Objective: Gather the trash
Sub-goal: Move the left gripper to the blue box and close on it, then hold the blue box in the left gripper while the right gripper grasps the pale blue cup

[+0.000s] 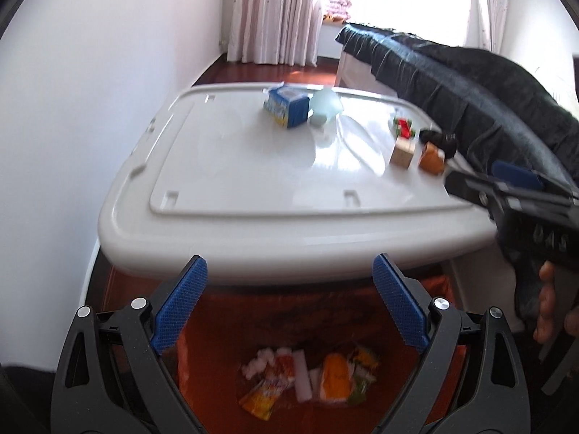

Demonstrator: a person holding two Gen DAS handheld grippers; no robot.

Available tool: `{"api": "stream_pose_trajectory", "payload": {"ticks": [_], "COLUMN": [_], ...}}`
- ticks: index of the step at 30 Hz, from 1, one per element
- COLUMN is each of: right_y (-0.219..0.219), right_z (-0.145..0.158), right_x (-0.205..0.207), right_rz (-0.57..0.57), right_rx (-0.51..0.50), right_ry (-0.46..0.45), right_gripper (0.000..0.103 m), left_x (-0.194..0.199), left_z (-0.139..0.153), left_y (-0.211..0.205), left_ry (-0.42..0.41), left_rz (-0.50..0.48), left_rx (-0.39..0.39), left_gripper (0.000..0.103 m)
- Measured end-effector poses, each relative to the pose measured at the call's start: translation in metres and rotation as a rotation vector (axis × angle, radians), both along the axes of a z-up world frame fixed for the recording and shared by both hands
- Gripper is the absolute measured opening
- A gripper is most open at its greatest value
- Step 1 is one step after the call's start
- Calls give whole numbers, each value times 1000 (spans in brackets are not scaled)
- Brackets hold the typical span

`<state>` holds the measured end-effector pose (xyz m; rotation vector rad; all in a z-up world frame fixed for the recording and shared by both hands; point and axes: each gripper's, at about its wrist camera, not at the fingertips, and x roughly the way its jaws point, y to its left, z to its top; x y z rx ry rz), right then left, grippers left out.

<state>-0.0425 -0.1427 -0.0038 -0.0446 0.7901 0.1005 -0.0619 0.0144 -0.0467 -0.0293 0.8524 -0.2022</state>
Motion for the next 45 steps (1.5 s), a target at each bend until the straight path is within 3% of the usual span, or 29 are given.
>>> {"api": "stream_pose_trajectory", "payload": {"ticks": [9,18,23,31,34,36,38,45], "right_y": [-11,-50,-50,-43,-40,-40,-40,-46], "right_z": [23,6,11,21,22,23,23,18], "right_x": [3,12,7,1,0,0,0,14], "right_rz": [-53,-113,-89,-50,-38,-34,-38,-69], "right_rx": [-101,2,31,48,51,43,27,0], "right_ry": [-162,-87,-94,-119,-123,-132,-140,-125], "right_gripper": [89,90,90,91,91,91,91,91], "left_x": [114,231,266,302,313,317,317,286], "left_z": [20,-9,-23,-42,-51,-57,-60,-49], "left_y": [-15,-41,-56,-63,-61,-59,-56,-36], "left_ry": [-29,28,18,39,63,83,79,39], "left_rz": [85,201,227,264,273,269,265,241], "left_rx": [-42,-82,-25,46,71,73,72,45], "left_gripper": [90,90,90,88,81,63,59,58]}}
